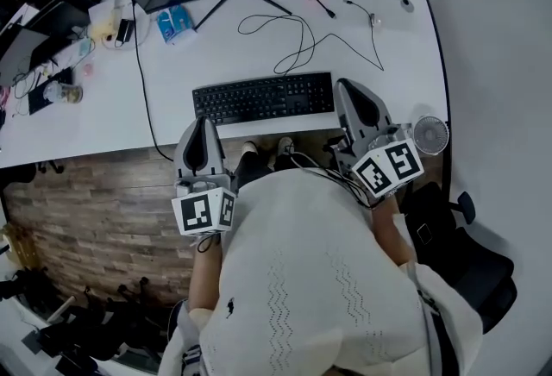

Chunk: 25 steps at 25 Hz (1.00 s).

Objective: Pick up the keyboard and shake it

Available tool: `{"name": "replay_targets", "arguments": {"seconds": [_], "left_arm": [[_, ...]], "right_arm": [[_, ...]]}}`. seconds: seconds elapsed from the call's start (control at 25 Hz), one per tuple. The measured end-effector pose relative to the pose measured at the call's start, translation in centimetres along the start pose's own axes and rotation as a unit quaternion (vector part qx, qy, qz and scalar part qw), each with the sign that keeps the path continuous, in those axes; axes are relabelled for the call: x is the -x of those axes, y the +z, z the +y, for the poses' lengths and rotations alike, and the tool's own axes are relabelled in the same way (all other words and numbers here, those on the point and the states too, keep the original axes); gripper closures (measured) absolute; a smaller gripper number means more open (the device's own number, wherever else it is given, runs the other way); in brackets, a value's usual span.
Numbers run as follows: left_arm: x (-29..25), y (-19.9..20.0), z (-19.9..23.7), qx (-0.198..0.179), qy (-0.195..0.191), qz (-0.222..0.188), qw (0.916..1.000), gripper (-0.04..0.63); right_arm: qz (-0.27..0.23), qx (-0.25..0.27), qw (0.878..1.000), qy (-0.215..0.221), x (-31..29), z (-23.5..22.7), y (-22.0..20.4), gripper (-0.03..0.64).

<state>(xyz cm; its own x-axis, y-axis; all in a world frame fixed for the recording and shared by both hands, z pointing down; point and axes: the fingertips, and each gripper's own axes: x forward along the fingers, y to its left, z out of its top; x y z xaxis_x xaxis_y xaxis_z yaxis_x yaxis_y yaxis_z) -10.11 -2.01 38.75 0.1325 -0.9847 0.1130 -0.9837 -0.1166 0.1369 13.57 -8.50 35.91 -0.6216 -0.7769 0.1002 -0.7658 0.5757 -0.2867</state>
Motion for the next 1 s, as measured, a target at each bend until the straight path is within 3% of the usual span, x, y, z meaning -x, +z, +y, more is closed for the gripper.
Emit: {"name": "replay_targets", "arguments": {"seconds": [0.28,0.64,1.0], "left_arm": [[-1.2,0.4,0.7,0.003,-0.033,0.005,0.9994,0.575],[-1.3,-1.3,4.0,0.023,-0.039,0.033,0.9985,0.575],[-3.3,-2.9,6.1,0.016,-0.049,0.053,0.9972,0.575]], "right_arm": [[0.013,0.000,1.000,-0.022,-0.6,0.7,-0.8,0.615],[0.031,0.005,0.998,-0.049,-1.5,1.3,-1.8,0.615],[0.053,0.003,0.996,-0.073,-2.8,-0.2,-3.5,0.615]]}}
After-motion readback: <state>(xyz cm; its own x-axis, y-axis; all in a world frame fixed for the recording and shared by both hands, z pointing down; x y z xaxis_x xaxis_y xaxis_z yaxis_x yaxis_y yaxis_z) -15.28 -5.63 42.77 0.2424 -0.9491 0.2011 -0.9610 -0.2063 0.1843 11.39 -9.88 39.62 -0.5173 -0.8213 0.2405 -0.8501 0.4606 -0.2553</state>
